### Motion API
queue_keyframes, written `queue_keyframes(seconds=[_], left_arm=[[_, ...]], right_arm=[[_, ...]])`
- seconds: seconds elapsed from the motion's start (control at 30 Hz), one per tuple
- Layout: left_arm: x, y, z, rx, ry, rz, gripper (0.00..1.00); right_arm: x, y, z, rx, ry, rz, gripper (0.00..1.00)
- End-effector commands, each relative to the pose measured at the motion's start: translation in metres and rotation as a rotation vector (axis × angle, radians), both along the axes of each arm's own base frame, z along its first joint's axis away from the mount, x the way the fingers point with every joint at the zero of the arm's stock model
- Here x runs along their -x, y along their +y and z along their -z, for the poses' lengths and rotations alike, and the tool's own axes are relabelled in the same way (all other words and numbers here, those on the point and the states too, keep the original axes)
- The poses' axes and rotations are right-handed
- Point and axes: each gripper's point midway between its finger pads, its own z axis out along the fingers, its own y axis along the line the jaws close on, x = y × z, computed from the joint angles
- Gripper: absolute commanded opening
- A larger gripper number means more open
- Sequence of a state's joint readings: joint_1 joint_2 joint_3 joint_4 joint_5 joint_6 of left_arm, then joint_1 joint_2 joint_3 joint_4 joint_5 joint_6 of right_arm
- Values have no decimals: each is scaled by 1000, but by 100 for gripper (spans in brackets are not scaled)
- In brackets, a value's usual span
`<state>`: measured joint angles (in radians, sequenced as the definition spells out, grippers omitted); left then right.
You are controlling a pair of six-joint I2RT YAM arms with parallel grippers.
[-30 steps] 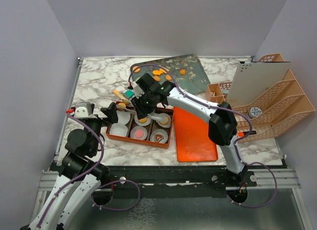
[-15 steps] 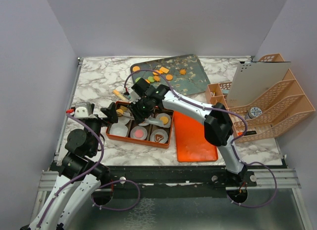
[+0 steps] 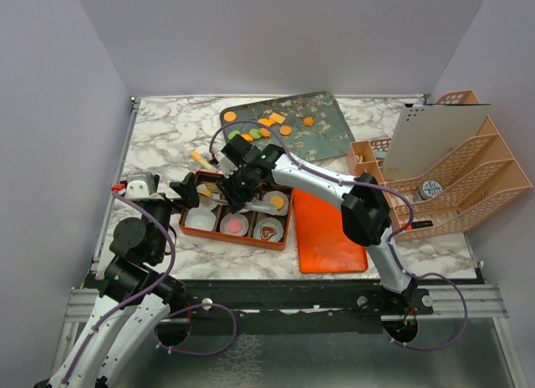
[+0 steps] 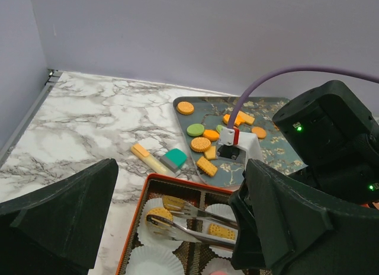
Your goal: Pack the cookies
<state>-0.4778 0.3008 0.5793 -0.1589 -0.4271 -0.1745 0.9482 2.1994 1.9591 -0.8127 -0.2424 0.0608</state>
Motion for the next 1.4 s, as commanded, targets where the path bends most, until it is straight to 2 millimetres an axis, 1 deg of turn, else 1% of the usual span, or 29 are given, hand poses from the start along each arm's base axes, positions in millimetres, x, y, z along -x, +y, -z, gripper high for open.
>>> queue_keyframes(seconds=[0.0,0.1,0.3,0.37,0.5,0.6,0.77,0.83,0.97,1.07,1.17,1.3,1.37], left_arm=[[0,-1,0,-2,-9,4,99],[-1,-1,1,-3,-9,4,99],[0,-1,0,-3,-9,4,99],[0,0,0,-3,-12,4,99],[0,0,0,-3,-11,1,99],[1,1,0,-2,-12,1,99],[1,1,-1,0,-13,-1,99],[1,1,-1,1,-14,-1,99],[0,1,0,-1,-11,-1,99],[0,1,1,-3,-8,-2,99],[-1,0,1,-4,-7,0,99],[-1,0,1,-5,-6,1,99],[-1,-1,2,-6,-4,1,99]], right_arm=[[1,8,-10,-20,-18,-26,51],[-1,9,-13,-25,-28,-22,56],[-4,14,-30,-70,-53,-20,58],[-7,14,-37,-81,-74,-11,58],[-16,10,-54,-90,-135,23,58],[-28,-1,-67,-82,-187,65,58],[-57,-32,-81,-61,-237,169,55],[-66,-45,-84,-50,-247,204,54],[-91,-81,-86,-27,-258,302,51],[-111,-111,-83,-8,-252,383,50],[-127,-139,-78,8,-243,450,50],[-145,-167,-67,38,-233,511,51],[-156,-184,-61,66,-238,561,51]])
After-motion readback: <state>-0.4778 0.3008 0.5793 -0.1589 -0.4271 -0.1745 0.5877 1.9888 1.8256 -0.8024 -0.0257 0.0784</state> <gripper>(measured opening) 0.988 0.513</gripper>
